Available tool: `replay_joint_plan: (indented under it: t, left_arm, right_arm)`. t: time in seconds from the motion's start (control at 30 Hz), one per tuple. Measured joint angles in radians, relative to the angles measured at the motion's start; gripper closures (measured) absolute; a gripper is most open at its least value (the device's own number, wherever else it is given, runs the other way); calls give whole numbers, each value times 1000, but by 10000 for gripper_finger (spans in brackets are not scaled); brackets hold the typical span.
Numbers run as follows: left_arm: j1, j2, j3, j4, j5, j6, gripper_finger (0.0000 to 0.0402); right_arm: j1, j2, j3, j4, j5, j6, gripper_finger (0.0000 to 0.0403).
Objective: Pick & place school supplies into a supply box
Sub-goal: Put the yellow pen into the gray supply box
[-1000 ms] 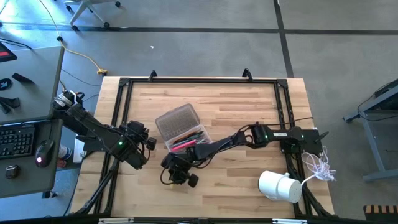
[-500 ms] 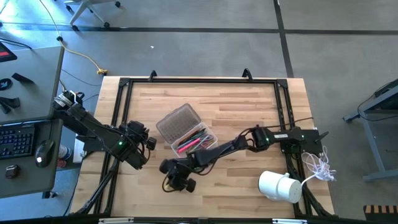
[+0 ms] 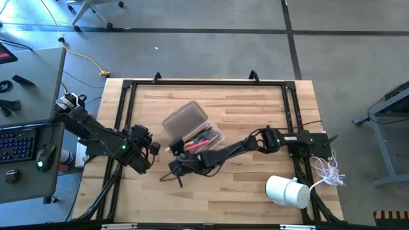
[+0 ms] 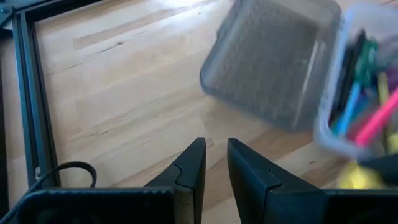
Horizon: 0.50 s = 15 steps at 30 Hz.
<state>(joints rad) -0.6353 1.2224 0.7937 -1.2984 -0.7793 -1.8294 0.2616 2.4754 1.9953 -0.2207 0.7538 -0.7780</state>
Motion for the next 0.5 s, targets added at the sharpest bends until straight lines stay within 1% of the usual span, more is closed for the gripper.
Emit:
replay_joint_plan:
  t: [0.07, 0.2, 0.33, 0.5]
  left_arm:
    - [0, 0, 0, -2, 3, 0, 300]
    - [0, 0, 0, -3, 6, 2, 300]
    - [0, 0, 0, -5, 6, 3, 300]
    - [0, 0, 0, -11, 7, 3, 300]
  right_arm:
    - [-18, -1, 0, -74, 27, 49, 371]
    - [-44, -1, 0, -229, 16, 168, 361]
    - [-49, -10, 0, -306, 53, 200, 376]
    - [-38, -92, 0, -420, 28, 264, 385]
